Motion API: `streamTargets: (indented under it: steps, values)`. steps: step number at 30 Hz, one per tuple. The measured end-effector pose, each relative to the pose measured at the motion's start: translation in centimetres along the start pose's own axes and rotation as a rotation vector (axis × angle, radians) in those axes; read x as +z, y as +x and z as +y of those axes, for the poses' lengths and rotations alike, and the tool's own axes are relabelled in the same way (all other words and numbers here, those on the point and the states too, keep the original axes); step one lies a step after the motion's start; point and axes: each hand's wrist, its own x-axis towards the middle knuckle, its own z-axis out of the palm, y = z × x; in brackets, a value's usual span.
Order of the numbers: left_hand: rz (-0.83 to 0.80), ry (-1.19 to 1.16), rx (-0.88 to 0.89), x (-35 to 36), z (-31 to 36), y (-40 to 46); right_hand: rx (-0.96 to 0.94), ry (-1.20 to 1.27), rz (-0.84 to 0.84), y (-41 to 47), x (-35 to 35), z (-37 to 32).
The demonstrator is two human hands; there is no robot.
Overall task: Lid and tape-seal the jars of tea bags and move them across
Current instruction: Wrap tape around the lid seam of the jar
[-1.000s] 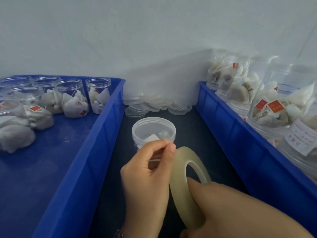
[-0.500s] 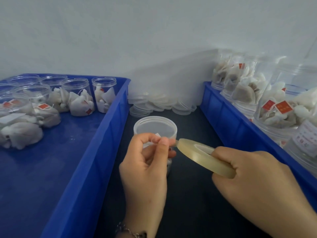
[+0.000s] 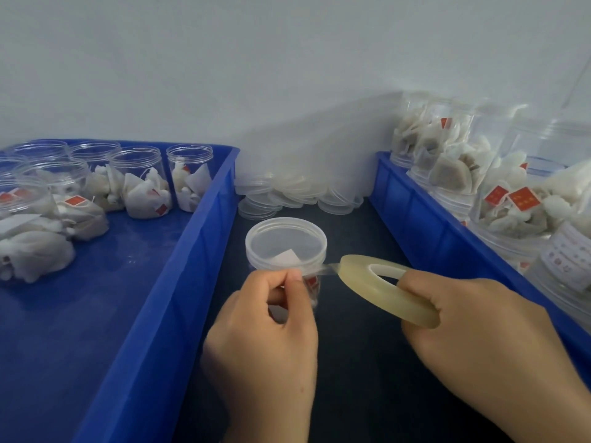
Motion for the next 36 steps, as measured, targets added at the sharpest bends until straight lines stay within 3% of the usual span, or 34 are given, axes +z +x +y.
streamTargets:
  steps: [19, 36]
  values:
    - [-0.046, 0.067, -0.086, 1.1, -1.7, -0.6, -0.032, -0.034, -0.031, 0.8, 1.1, 0.0]
    - [-0.003, 0.075, -0.010, 1.4, -2.4, -0.6, -0.040, -0.024, 0.018, 0.8, 1.5, -0.1]
